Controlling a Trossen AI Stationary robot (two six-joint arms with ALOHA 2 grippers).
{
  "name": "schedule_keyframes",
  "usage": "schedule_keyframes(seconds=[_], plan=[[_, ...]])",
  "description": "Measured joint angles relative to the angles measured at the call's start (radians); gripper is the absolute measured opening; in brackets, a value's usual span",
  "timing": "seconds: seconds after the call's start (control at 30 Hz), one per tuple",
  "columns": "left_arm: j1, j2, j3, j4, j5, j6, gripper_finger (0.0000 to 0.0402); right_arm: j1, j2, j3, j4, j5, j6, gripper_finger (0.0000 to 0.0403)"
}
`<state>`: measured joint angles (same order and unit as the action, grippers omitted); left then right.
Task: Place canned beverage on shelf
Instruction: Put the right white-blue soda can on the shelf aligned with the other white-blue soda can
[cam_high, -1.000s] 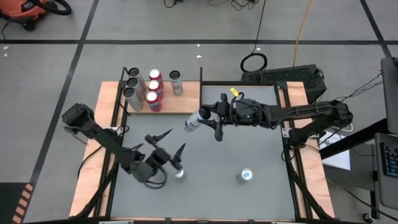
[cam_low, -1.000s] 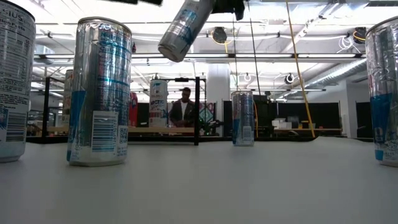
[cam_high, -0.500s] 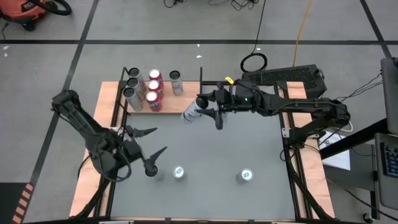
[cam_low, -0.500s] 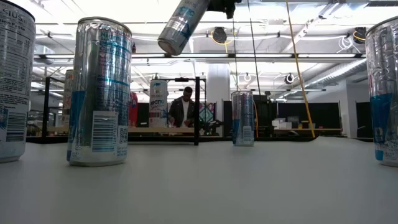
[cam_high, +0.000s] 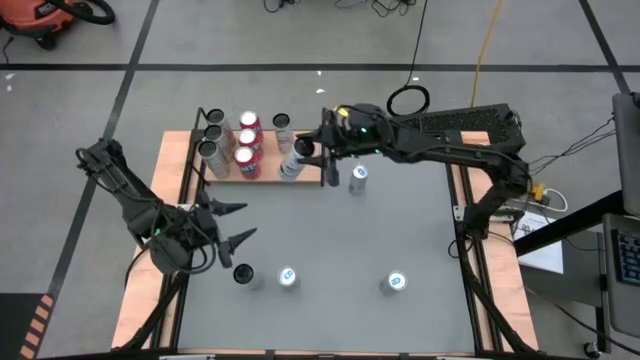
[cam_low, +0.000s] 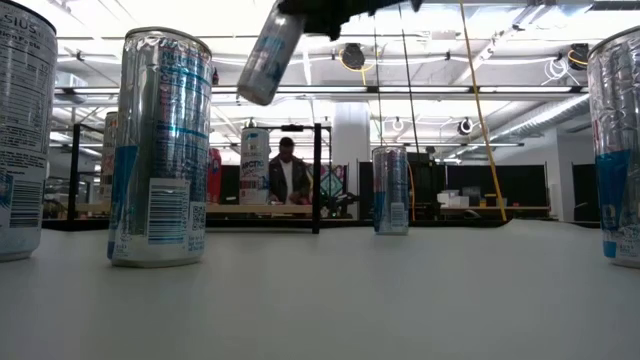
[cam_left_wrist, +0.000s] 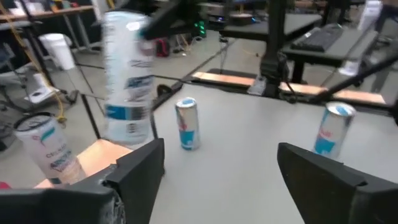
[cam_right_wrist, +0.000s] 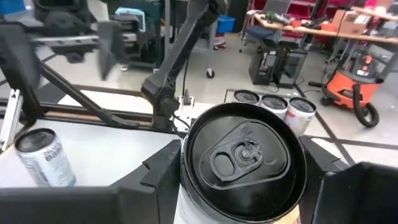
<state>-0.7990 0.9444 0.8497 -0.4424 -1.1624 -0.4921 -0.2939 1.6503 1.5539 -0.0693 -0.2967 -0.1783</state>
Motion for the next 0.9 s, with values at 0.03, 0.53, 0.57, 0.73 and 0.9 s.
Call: schedule_keyframes(seconds=[0.03,0.53,0.57,0.73,0.9], plan=[[0.0,0.001,0.0,-0.006,0.012,0.0,0.0307,-0.009,0.022,0.022,-0.011,-0.012,-0.007,0.0175],[0.0,0.005,0.0,-0.042,0.017,-0.002,0.0301,-0.085,0.235,0.243,-0.107,-0.078,-0.187,0.0176],[0.0,0.005,0.0,-0.042,0.017,-0.002,0.0301,-0.091,0.241,0.244,-0.108,-0.097,-0.192,0.0176],[0.0,0.005,0.0,-0.054,0.016,-0.027,0.0301,-0.123,0.269,0.245,-0.109,-0.16,-0.205,0.0176],[0.0,0.005,0.0,-0.054,0.015,-0.028,0.0301,-0.146,0.301,0.245,-0.091,-0.182,-0.205,0.0176]])
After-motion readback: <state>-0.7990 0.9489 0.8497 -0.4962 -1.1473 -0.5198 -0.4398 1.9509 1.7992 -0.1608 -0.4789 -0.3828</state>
